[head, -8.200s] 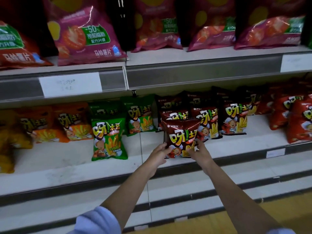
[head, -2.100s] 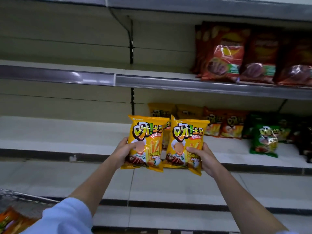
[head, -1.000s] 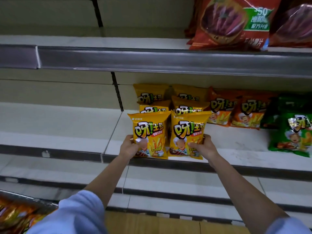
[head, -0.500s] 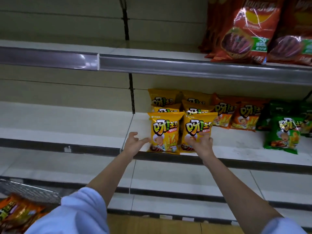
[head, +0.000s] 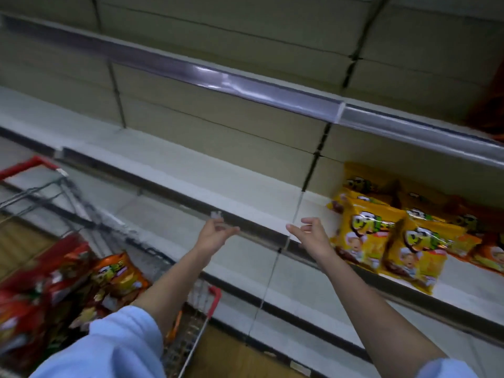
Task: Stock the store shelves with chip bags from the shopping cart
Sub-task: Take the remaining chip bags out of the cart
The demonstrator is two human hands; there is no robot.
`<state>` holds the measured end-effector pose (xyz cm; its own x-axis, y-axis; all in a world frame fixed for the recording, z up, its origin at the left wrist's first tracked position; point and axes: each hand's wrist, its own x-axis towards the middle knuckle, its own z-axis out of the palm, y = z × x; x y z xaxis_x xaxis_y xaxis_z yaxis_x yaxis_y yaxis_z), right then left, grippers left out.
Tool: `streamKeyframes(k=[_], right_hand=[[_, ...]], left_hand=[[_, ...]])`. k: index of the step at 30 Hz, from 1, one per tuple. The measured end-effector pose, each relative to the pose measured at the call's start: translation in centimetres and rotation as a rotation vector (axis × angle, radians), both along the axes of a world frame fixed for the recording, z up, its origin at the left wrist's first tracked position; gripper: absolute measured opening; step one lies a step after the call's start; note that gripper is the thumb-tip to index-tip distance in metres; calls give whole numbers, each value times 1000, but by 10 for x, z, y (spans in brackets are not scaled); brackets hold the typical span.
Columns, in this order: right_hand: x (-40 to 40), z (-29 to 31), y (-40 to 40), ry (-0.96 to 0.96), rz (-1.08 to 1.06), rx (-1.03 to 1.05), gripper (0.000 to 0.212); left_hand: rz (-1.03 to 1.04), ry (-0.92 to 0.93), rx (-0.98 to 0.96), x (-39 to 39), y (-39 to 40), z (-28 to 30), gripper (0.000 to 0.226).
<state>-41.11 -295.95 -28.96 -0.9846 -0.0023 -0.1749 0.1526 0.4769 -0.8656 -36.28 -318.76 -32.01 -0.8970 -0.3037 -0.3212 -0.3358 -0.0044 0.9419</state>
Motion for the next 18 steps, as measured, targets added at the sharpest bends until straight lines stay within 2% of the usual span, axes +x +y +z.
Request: streamKeyframes(k=[5, 9, 18], right_hand=[[14, -18, -117, -112, 274, -37, 46], [31, -41, -193, -197, 459, -10, 50], [50, -109, -311, -358, 785, 64, 42]], left_hand=[[243, -91, -4, 61, -101, -27, 55], [431, -156, 16, 105, -151, -53, 43], [668, -357, 88, 181, -209, -102, 52]])
